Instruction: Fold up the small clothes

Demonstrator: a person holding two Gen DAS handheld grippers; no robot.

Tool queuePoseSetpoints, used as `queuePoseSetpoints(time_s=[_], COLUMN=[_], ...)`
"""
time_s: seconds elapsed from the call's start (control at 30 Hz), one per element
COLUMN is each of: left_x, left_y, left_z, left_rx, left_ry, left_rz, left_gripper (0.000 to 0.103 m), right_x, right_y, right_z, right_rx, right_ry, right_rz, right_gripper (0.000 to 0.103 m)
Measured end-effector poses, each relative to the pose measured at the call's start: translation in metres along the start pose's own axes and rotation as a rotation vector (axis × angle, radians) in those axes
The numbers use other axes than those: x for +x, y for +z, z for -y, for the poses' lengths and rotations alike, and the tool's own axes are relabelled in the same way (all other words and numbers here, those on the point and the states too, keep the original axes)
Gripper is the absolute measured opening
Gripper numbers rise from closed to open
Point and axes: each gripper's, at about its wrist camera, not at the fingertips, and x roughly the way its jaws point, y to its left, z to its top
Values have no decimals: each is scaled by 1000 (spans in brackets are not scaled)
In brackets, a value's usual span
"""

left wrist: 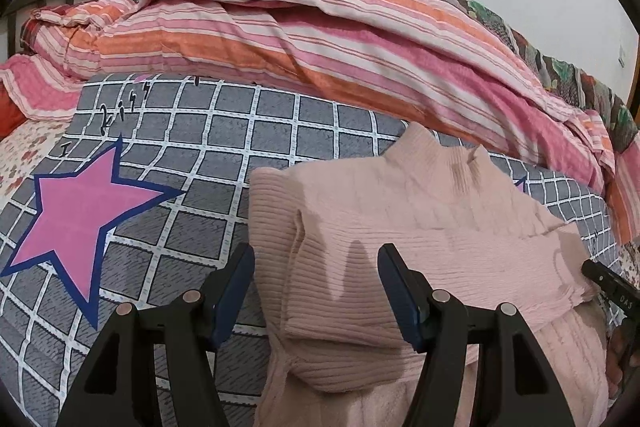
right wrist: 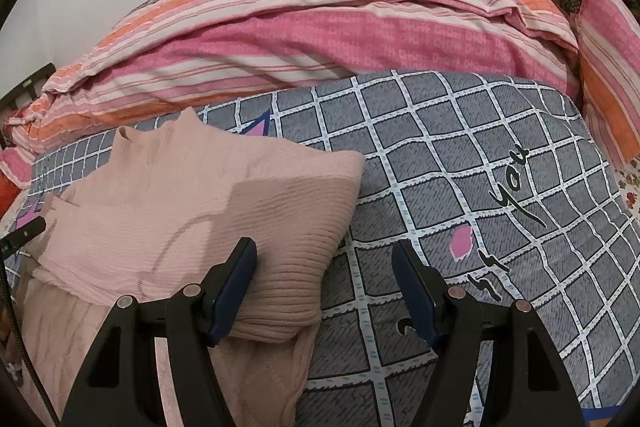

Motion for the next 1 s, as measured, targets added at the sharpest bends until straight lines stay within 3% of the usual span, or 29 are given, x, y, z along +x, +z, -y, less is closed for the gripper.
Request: queuePoseSetpoints(time_s=[0.17, 0.63, 1.0], left_x=[-2, -16, -14], left_y=[-3, -19, -22], left_z=[0, -8, -13], left_rx=[2, -38, -49], left_ry=[-9, -54, -66], left_rz=[-11, -28, -48], left_gripper=[62, 62, 62], right_x=[-5, -16, -15], right_y=[0, -2, -1], right_z=[4, 3, 4], right_rx=[17, 7, 16], right_ry=[70, 108, 131], right_rz=[22, 64, 46], right_gripper=[69, 69, 69])
